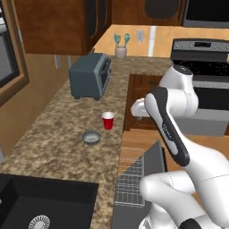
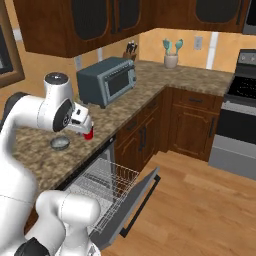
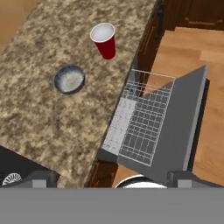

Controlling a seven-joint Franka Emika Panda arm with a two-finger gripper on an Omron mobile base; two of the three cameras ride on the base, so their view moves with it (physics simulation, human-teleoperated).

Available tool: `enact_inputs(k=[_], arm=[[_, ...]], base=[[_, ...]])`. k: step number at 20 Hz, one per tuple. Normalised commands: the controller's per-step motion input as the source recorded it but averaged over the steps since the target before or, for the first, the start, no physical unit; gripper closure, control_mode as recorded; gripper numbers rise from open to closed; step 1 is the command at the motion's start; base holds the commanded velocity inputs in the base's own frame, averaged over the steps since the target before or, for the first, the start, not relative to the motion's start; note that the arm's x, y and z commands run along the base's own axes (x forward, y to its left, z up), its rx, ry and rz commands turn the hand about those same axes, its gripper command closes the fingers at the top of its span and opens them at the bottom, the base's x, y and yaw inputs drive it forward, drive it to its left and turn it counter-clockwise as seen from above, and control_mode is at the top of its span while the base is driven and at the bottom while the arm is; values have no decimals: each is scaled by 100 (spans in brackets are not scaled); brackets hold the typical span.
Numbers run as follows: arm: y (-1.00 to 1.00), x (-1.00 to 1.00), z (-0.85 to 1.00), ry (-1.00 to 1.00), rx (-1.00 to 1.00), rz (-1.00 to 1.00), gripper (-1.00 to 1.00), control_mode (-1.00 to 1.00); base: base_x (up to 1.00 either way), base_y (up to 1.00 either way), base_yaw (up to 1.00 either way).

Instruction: Pick up the cup and bowl from the counter, place them in the dishwasher, and close the dishwasher door.

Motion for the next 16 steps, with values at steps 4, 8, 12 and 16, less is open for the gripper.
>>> enact_inputs(k=[4, 8, 12, 16], arm=[[23, 97, -39, 0, 18, -1, -100, -100], [25, 100, -40, 1, 8, -7, -100, -100], [8, 100, -29, 13, 3, -8, -100, -100], [3, 98, -23, 19, 1, -3, -100, -100]], base=[[0, 0, 0], [0, 0, 0], [0, 0, 0], [0, 0, 0]])
